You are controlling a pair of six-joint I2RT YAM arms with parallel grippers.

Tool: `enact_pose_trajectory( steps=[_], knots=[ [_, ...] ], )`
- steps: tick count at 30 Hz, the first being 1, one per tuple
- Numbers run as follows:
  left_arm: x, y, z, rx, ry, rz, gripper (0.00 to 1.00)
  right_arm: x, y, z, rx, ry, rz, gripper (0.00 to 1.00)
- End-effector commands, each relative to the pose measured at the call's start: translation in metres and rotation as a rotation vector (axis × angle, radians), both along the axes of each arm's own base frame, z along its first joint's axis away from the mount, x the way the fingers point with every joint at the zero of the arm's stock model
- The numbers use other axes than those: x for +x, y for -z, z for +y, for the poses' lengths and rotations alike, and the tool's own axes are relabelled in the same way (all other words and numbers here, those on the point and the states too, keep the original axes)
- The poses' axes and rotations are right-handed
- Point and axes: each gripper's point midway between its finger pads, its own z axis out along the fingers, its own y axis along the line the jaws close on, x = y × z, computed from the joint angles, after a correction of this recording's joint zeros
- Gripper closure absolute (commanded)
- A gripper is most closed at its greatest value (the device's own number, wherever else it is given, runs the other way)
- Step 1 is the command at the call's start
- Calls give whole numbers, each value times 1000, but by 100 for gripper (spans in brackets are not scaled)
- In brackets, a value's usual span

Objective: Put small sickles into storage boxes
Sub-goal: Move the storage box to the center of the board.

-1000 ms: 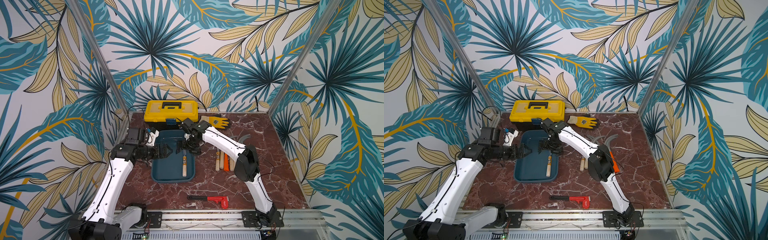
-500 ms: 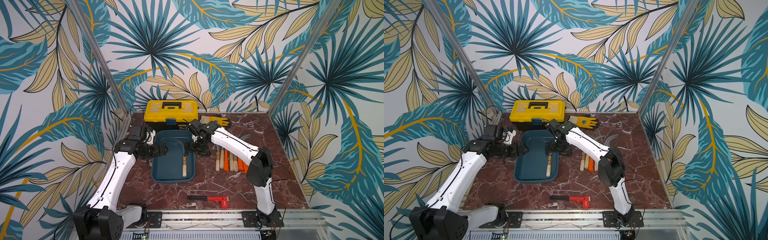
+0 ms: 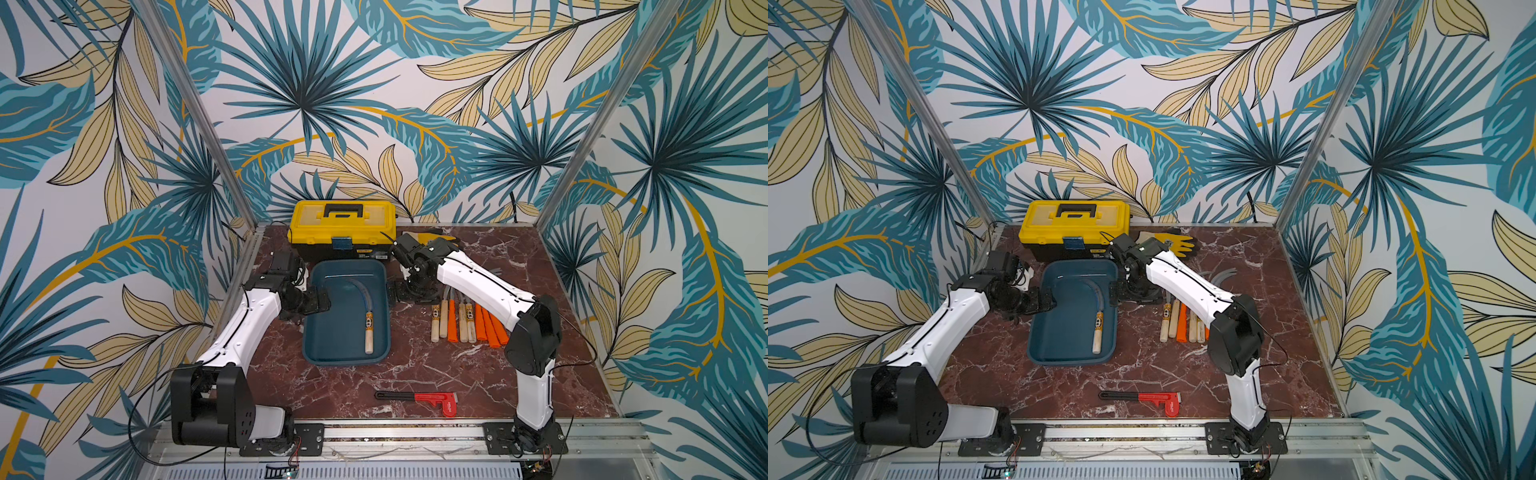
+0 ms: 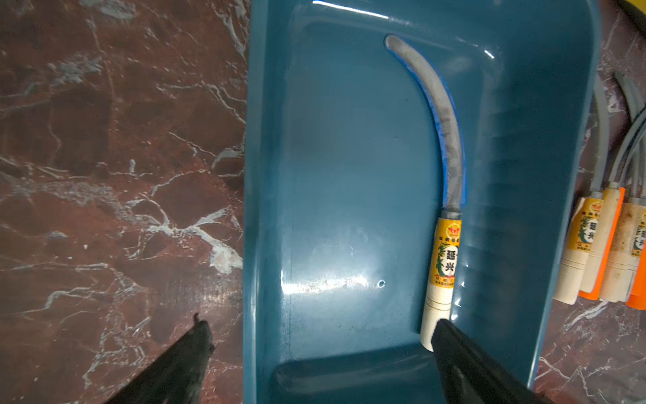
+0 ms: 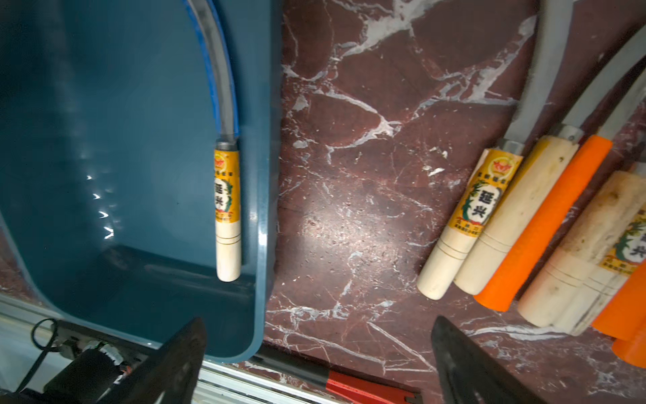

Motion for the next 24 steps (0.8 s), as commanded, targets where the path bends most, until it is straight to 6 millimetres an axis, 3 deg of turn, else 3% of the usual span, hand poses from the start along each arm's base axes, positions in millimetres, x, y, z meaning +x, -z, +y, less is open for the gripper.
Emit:
enact_pose_trajectory(
  steps=[1,6,13,24],
  knots=[
    [9,7,-1,-15,8,-27,1,0,-3,-24,-67,-8,-32,1],
    [9,20,-9,-65,19,-10,1,1,10,-32,-75,-19,16,0],
    [4,41,-35,-80,71,37,0,5,28,-47,-54,41,34,0],
    [14,50,-67,-106,103,48,1,3,47,-74,-190,49,35,0]
  ],
)
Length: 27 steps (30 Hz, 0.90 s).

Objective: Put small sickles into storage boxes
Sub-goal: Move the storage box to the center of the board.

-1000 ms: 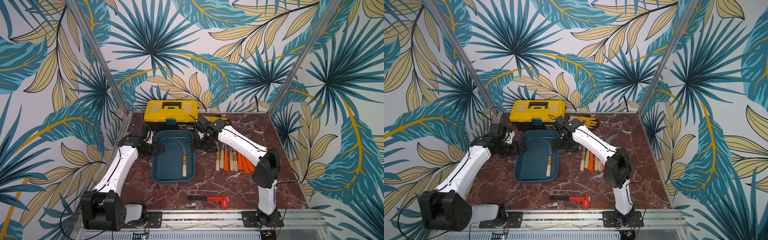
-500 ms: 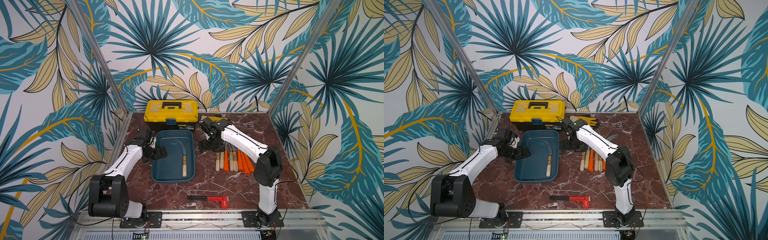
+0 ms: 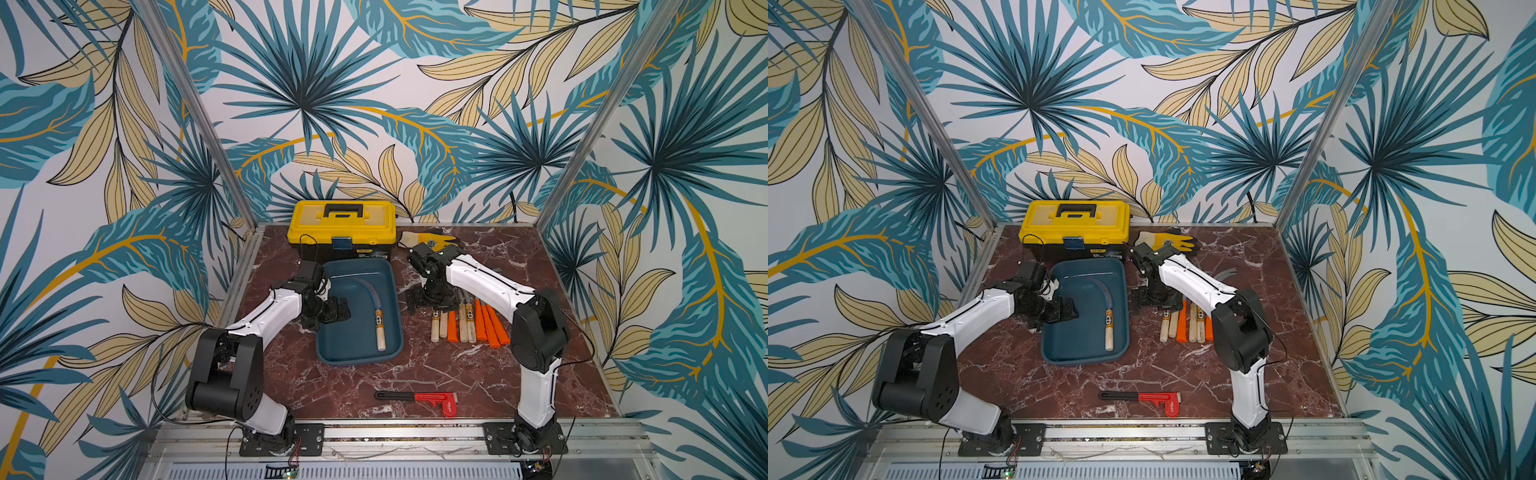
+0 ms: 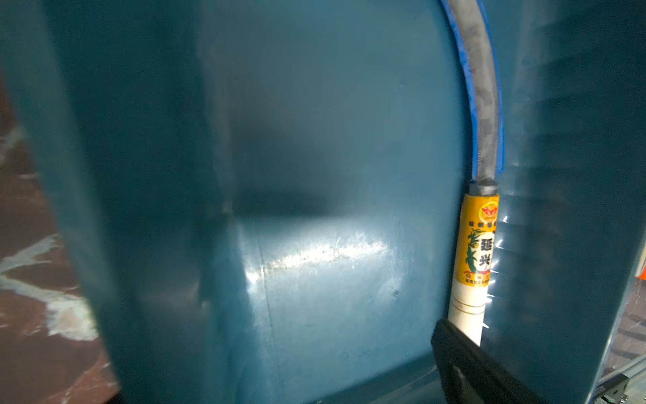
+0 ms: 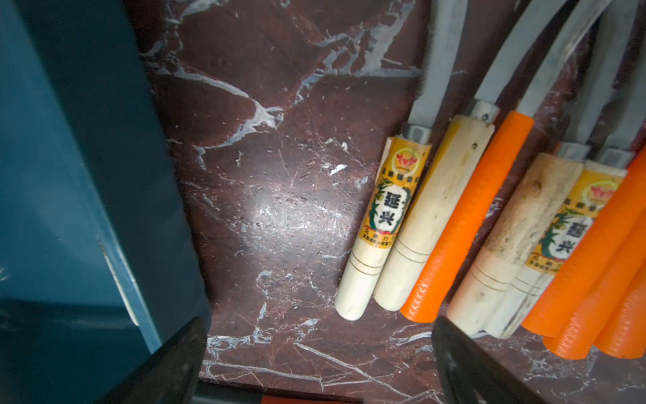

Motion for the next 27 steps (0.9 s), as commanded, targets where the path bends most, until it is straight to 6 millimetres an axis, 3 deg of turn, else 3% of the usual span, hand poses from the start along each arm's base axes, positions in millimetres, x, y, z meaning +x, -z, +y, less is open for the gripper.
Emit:
enact_pose_trajectory(
  steps=[1,13,19,27],
  knots=[
    [15,-5,-12,-33,1,-31,1,-2,2,-15,-63,12,-14,0],
    [30,-3,-52,-40,84,-29,0,3,24,-31,-67,84,20,4],
    [32,-13,-59,-57,110,-53,1,8,31,-37,-60,105,29,17],
    [14,-35,-50,-31,123,-68,1,13,37,-41,-58,114,37,38]
  ],
)
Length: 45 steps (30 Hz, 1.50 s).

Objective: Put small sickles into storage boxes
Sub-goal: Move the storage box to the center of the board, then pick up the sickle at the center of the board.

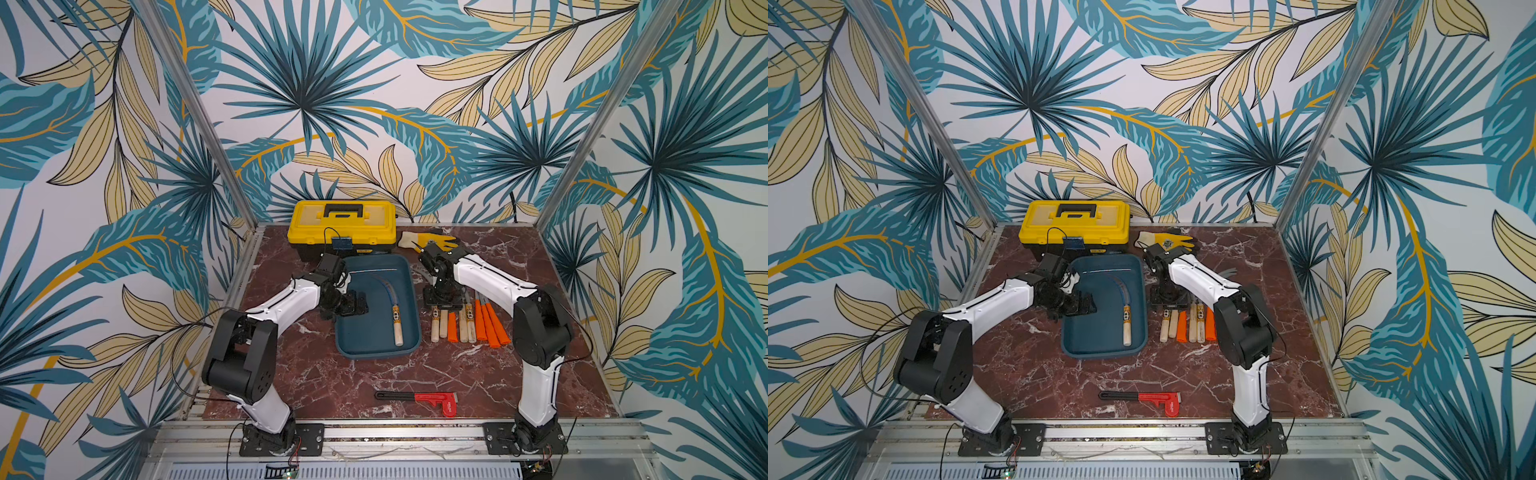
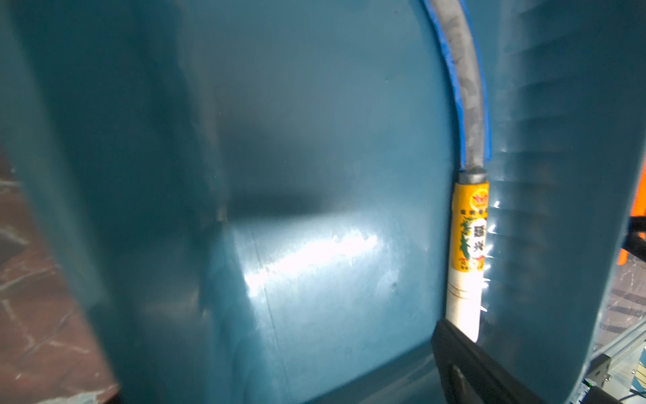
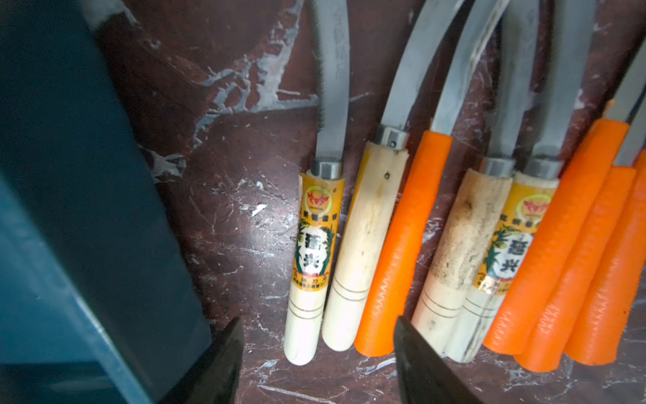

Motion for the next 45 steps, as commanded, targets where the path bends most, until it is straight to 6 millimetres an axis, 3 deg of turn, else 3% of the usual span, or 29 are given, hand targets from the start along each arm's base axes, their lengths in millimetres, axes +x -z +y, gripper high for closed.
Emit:
enact_pose_trajectory(
  steps=[1,5,14,26,34,45],
  knots=[
    [-6,-25,2,4,26,-47,1,-3,16,-3,-11,5,37,41],
    [-16,-37,7,18,31,-58,1,1,20,-3,-3,9,39,52],
    [-32,-74,9,-10,25,-102,1,8,36,-3,-4,13,54,55],
    [-48,-124,-31,-99,116,-204,1,15,52,1,3,21,56,65],
    [-65,-129,-56,-118,180,-199,1,15,65,2,11,35,70,67],
    [-70,-126,-60,-130,171,-177,1,13,77,-1,18,46,87,78]
  ],
)
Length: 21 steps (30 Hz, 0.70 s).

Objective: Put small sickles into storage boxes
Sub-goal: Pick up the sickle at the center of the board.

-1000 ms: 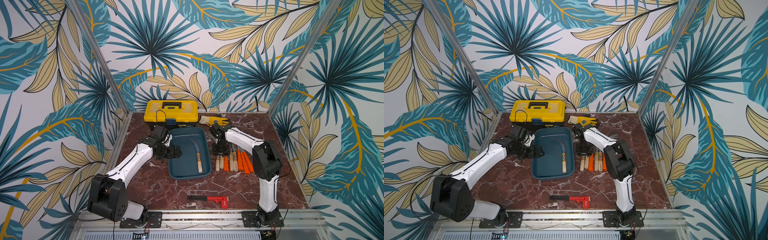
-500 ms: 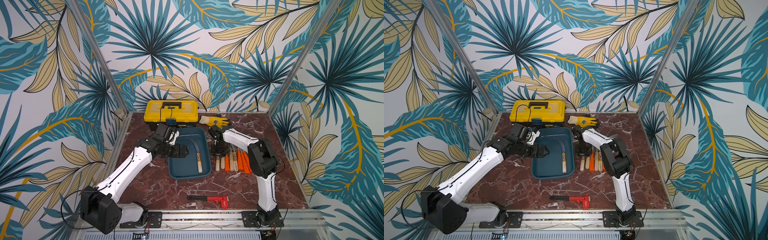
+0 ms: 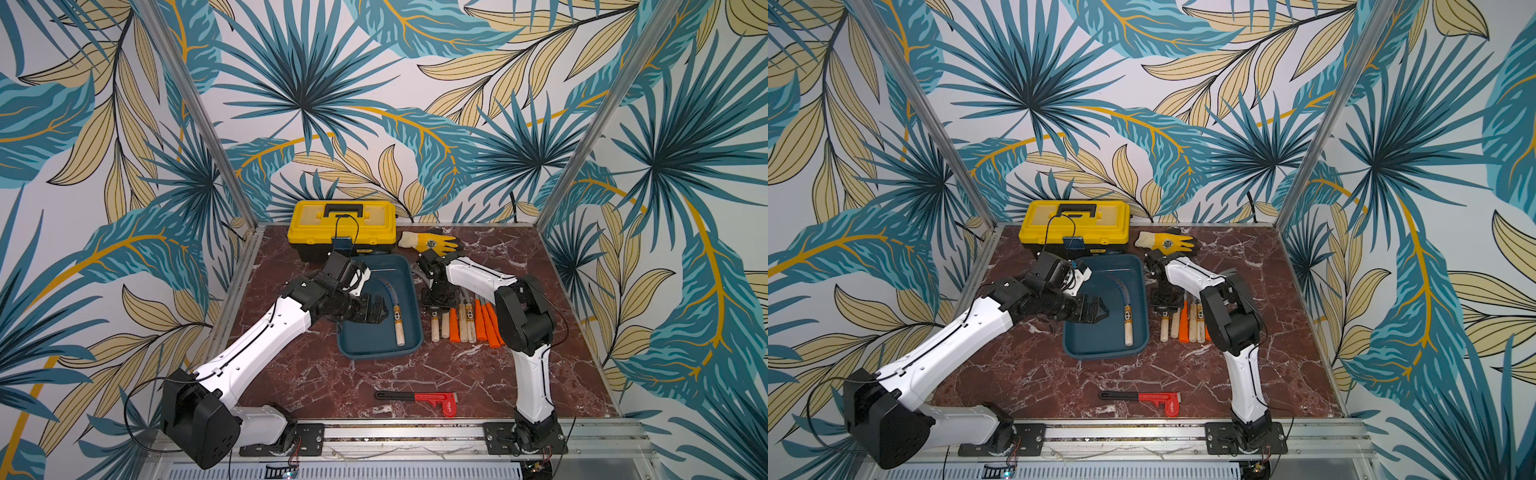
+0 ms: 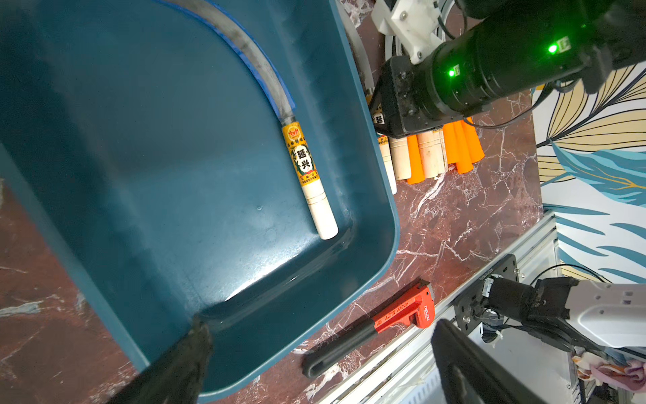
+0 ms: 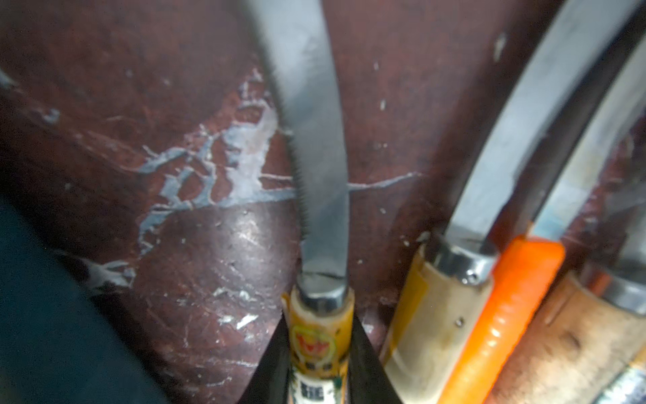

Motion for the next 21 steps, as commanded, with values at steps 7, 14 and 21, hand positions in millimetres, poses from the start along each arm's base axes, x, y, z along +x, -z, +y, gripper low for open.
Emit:
enact_pose_trajectory(
  steps=[7,14,21],
  knots=[
    [0,-16,-1,-23,-5,-29,1,-6,4,-11,-10,5,21,93],
    [3,-16,-2,-19,-8,-28,1,-3,-20,-24,9,57,1,100],
    [5,-17,-3,-17,-7,-34,1,0,-36,-30,24,83,-16,100]
  ],
)
